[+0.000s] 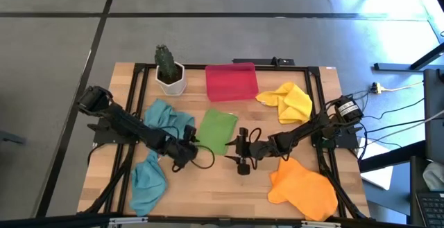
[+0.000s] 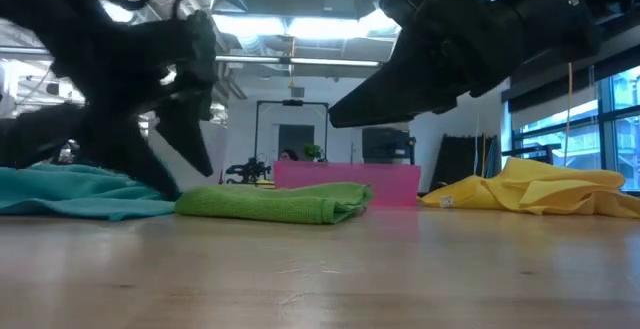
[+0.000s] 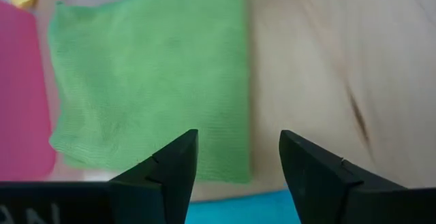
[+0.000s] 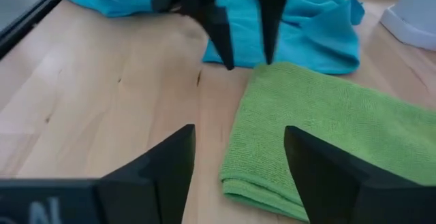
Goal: Fold microfiber towels
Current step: Fold the green microfiber cloth
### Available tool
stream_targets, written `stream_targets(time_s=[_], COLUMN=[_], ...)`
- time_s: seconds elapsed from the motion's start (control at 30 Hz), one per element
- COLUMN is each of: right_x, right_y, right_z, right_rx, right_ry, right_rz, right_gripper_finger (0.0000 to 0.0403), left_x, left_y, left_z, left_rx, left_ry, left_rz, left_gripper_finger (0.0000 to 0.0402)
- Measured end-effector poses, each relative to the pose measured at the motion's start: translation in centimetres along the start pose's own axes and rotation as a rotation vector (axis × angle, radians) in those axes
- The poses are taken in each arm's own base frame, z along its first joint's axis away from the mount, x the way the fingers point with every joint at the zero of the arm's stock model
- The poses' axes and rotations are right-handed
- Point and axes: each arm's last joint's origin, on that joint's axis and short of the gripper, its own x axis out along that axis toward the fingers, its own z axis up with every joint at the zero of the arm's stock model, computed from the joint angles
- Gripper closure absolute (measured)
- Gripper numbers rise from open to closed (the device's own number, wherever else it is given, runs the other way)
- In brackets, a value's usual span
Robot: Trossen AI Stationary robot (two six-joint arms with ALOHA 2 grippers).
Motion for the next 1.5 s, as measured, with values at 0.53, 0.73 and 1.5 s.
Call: stream_targets(time_s=[0.53, 0.73, 1.5], right_x=[0.0, -0.1, 1.6], right_y=[-0.2, 0.1, 2.1], right_z=[0.2, 0.6, -2.8], right_rx=[0.041, 0.062, -0.154], right_ry=[-0.027, -0.070, 0.006], right_rz=[-0.074, -0.033, 0.057], right_gripper_finger=[0.0187, 0.0187, 0.0130], left_x=[2.5, 3.0, 3.2], left_y=[-0.2, 0.5, 0.5], left_z=[-0.7, -0.9, -0.4], left_rx=[0.088, 0.053, -0.033], left_ry=[0.093, 0.102, 0.036], left_rz=[0.071, 0.066, 0.052], left_gripper_finger=[0.0205, 0.0206, 0.0297])
